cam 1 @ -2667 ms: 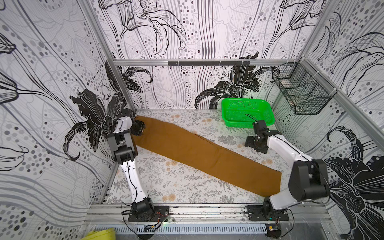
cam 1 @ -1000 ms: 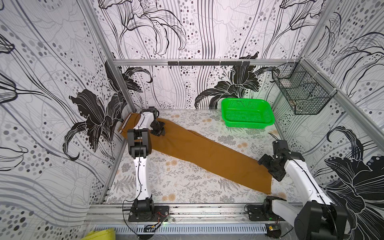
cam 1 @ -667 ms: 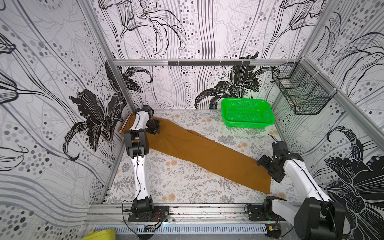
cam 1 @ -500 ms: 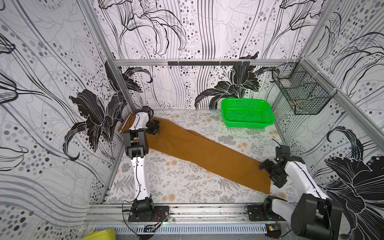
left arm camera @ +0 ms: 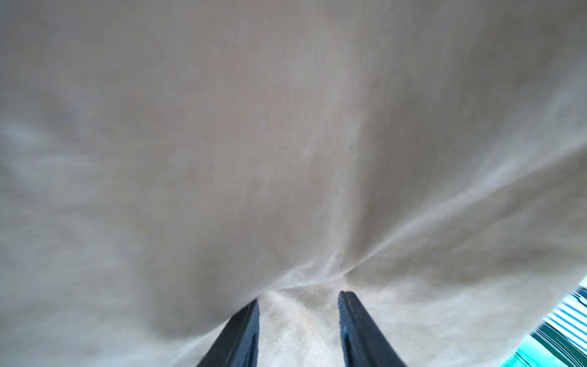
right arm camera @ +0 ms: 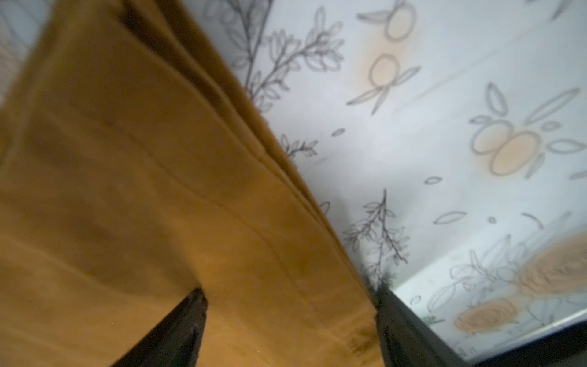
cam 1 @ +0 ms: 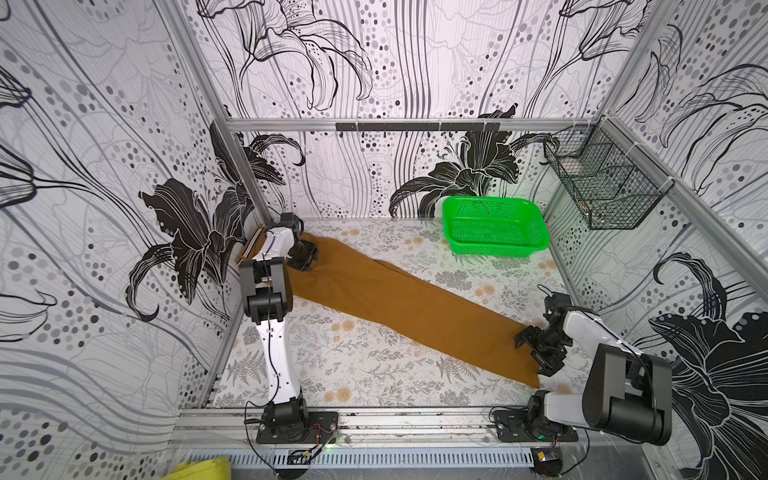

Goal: Roll up the long pants
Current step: Fold the long pant at the center of the board.

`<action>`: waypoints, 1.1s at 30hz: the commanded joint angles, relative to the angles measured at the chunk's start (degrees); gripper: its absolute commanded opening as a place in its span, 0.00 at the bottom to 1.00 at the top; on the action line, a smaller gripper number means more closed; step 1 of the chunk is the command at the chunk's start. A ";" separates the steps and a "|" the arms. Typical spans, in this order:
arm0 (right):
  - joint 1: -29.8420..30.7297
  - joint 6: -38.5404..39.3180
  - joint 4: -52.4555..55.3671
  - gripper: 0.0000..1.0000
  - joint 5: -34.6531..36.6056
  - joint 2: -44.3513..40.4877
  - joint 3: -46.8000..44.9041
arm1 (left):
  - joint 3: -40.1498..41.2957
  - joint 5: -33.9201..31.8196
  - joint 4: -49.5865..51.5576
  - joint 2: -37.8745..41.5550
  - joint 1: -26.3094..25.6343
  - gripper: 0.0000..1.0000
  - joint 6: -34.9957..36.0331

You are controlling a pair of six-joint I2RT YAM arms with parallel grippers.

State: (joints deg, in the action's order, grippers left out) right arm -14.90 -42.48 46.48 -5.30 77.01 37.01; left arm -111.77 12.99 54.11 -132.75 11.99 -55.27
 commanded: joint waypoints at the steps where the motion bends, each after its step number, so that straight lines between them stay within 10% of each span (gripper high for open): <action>1: -0.05 -0.93 -6.79 0.77 -6.23 2.69 -3.98 | 0.67 -1.74 -0.84 3.39 -0.21 0.45 0.95; 11: 0.95 -1.13 -14.31 0.02 -15.66 0.22 -5.99 | 0.42 -1.63 -0.60 4.11 -1.69 0.42 1.31; 33: 31.09 4.90 -21.59 0.00 0.55 -10.33 21.17 | 9.80 -9.89 0.71 9.23 -15.73 0.28 -0.55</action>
State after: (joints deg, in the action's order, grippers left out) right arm 15.31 -39.13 29.06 -7.09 66.61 56.18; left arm -104.03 5.50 55.40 -124.77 -1.91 -54.63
